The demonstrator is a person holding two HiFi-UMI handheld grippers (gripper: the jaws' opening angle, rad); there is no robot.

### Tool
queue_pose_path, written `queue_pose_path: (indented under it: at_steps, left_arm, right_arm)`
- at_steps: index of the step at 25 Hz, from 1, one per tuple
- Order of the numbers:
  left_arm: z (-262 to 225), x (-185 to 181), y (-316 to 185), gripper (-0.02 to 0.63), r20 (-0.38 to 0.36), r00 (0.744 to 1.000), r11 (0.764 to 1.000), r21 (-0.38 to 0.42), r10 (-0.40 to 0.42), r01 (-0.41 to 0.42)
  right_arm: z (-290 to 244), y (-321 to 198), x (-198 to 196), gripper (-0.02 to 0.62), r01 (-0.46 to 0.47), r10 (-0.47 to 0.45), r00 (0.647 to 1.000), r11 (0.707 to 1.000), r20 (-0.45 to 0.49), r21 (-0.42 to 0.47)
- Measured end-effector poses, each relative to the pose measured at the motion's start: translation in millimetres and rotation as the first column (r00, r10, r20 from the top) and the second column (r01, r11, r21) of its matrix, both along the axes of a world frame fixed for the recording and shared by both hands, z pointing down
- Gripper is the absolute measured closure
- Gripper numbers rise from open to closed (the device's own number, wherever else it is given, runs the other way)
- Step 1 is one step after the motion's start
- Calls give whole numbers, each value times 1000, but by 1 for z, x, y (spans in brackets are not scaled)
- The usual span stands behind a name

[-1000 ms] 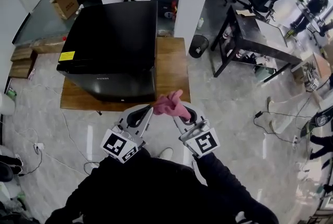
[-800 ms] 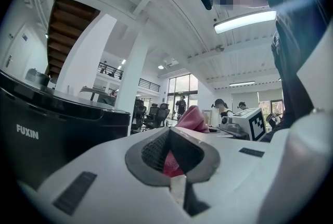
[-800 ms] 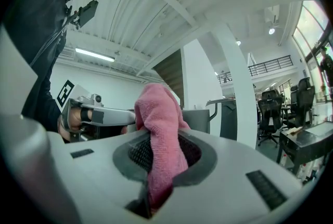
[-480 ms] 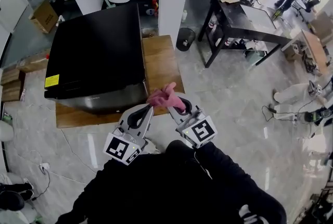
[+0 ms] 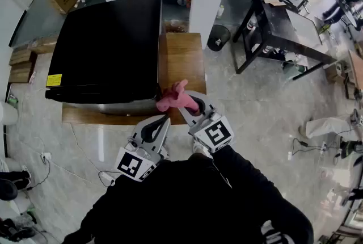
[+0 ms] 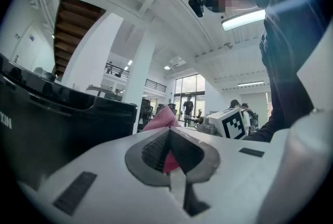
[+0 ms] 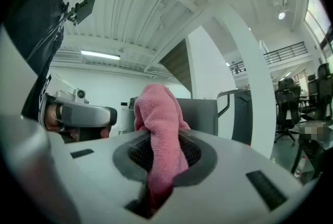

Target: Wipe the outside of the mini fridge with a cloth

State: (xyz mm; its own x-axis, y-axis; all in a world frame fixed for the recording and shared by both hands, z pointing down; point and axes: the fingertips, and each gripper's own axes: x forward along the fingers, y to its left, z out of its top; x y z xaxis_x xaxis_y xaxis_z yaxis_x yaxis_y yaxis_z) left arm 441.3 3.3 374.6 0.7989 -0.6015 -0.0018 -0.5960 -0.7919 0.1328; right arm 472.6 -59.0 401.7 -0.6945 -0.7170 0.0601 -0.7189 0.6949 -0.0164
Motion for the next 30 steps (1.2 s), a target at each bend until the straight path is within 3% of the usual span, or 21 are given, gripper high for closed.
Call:
queue_pose_path:
  at_steps: [6,13,20,30]
  left_arm:
    - [12,14,-11,600,17,983,983,-1,-182,182]
    - [22,14,-36,600,33,929,929,-4,-369,369]
    - [28,14,-47,600,54,888,889,-5,-457,458]
    - [35,38,-80,600,71,865,867,-4,-498,499]
  right_arm:
    - [12,-25,-11,532,177,-177,984,984,3,-9]
    - [18,-61,-34,532,309,-308,950,951,43,-17]
    - [20,-76,-38,532,319,-316,944,947,93,-20]
    - [34,-126,-28,532,312,-308,947,950,85,-31]
